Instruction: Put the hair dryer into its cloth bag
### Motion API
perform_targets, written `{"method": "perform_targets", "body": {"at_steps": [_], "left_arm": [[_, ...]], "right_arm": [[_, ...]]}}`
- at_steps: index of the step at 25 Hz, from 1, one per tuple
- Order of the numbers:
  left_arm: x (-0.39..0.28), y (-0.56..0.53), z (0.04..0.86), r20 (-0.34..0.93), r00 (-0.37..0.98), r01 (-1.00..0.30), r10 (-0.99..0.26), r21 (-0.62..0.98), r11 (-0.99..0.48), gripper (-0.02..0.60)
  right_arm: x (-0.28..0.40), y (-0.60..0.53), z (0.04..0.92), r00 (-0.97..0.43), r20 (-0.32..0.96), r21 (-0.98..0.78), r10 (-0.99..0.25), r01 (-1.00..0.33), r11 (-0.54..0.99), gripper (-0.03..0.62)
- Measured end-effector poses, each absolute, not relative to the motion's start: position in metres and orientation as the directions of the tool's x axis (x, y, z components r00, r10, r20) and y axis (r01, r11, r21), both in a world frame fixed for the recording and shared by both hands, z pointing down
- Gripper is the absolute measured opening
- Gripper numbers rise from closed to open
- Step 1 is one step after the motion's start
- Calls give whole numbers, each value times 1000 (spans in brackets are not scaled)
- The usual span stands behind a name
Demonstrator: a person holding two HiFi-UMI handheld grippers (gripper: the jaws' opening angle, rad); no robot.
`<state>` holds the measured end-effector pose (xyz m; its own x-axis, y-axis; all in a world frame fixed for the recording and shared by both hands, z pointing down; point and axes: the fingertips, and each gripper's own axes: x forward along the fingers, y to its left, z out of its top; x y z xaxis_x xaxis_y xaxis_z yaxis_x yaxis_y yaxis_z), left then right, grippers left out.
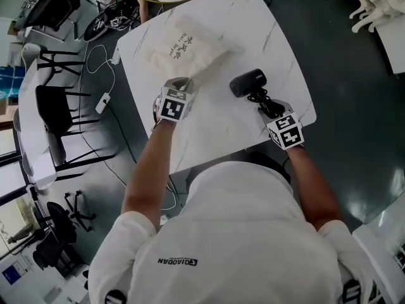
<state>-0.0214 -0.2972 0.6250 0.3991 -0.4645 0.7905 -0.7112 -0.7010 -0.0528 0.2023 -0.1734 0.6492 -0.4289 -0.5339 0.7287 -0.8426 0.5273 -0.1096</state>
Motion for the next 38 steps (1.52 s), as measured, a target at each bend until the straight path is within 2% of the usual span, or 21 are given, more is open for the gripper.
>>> {"method": "perform_targets", "body": {"at_steps": [11, 24, 31, 38], "left_arm": [[-5, -261, 603, 751, 473, -630, -460, -76, -773, 49], [19, -209, 575, 704, 571, -527, -423, -81, -846, 49], [4, -210, 578, 706, 537, -598, -461, -66, -799, 49], [2, -194, 582, 719, 538, -606, -440, -32, -794, 49]], "right_arm": [[154, -170, 628, -479, 690, -40, -543, -775, 631, 189], [102, -177, 634, -513, 710, -15, -483, -696, 718, 189], [77, -203, 650, -484, 740, 43, -468, -660, 750, 189], [67, -225, 663, -428, 749, 159, -505, -625, 765, 190]]}}
